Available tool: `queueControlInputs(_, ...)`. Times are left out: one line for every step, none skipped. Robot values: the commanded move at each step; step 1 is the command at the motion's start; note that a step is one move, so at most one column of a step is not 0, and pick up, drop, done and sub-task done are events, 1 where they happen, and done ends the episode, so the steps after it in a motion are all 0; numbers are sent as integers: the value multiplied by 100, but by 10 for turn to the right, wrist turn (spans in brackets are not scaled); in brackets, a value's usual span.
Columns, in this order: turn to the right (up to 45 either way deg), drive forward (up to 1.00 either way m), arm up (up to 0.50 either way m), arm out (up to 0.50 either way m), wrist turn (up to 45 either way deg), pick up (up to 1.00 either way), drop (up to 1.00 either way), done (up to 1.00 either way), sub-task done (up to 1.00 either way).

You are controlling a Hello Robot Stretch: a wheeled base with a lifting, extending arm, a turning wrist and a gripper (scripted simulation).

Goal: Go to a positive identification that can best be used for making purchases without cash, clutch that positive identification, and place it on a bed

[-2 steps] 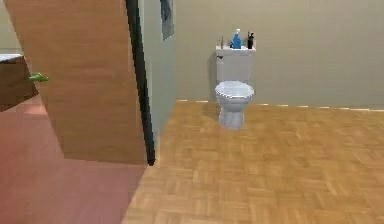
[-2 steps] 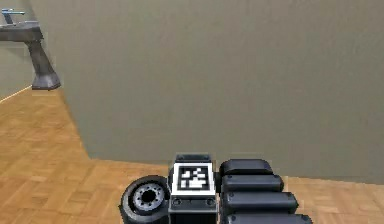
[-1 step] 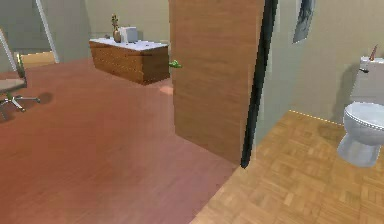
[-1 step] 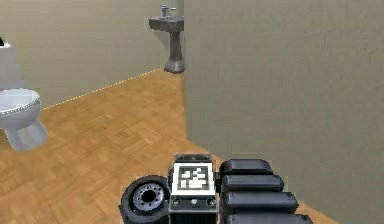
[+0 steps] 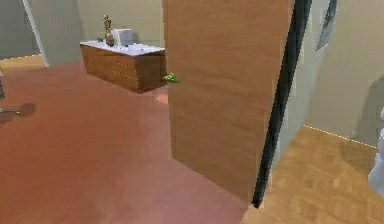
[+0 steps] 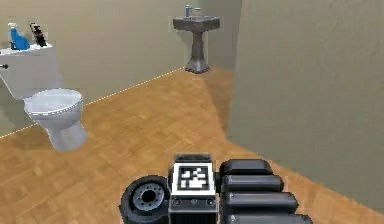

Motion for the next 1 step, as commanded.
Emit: queueControlInputs(-330, 0, 0, 0, 0, 0, 0, 0, 0)
